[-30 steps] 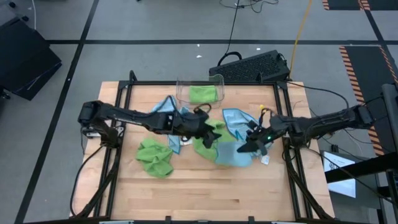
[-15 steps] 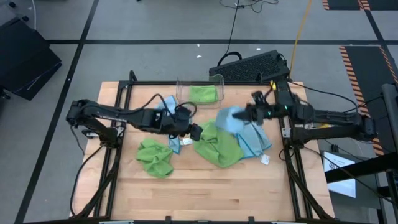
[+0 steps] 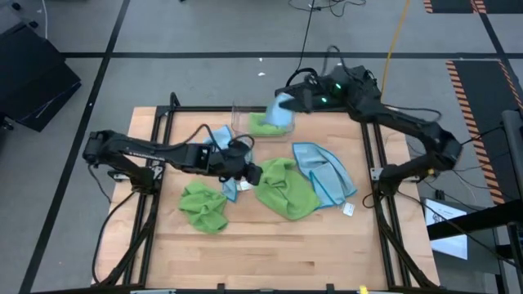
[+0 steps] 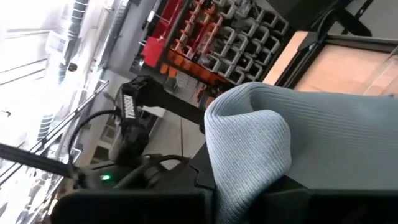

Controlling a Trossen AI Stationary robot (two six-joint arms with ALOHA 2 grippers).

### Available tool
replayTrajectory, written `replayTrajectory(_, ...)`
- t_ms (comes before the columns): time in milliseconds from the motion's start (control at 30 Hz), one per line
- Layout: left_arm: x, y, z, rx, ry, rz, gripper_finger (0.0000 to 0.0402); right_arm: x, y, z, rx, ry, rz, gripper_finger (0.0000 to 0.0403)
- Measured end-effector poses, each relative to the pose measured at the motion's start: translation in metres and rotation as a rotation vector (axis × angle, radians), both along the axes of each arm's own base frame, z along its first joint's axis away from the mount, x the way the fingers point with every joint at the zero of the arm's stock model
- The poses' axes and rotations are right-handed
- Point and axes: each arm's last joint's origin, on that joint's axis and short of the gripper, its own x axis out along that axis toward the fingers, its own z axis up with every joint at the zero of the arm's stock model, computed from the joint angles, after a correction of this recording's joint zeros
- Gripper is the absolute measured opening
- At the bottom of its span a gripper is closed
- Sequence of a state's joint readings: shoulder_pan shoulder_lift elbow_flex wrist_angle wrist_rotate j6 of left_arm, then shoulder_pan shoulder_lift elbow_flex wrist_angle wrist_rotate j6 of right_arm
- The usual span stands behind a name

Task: Fold microfiber towels
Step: Put the bottom folded blue microfiber cloth into the transparent bin

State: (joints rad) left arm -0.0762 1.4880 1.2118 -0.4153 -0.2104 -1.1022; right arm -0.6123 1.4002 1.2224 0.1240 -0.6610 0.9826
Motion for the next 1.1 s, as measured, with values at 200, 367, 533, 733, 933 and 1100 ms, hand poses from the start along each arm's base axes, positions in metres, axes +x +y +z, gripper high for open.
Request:
replayTrajectory(200,-0.028,0.026,0.030,0.105,-0.036,0.029,0.0093,0.035,-0.043,-0.003,0.039,0.033,0.021,0.0011)
replayTrajectory(367,-0.057,0.046,0.052,0.225,-0.040,0.077,0.0093,0.058,-0.072,-0.024,0.114,0.071,0.025,0.0011)
replayTrajectory(533,-0.077,0.061,0.063,0.294,-0.036,0.100,0.0093,0.080,-0.090,-0.050,0.149,0.107,0.027,0.0011)
replayTrajectory(733,-0.085,0.069,0.069,0.301,-0.039,0.135,0.0093,0.097,-0.103,-0.068,0.171,0.122,0.057,0.0011)
replayTrajectory(933,-0.086,0.071,0.067,0.278,-0.036,0.160,0.0093,0.107,-0.110,-0.090,0.203,0.130,0.104,0.0011)
replayTrajectory(1100,-0.085,0.072,0.068,0.264,-0.054,0.203,0.0093,0.116,-0.111,-0.103,0.252,0.103,0.170,0.0011)
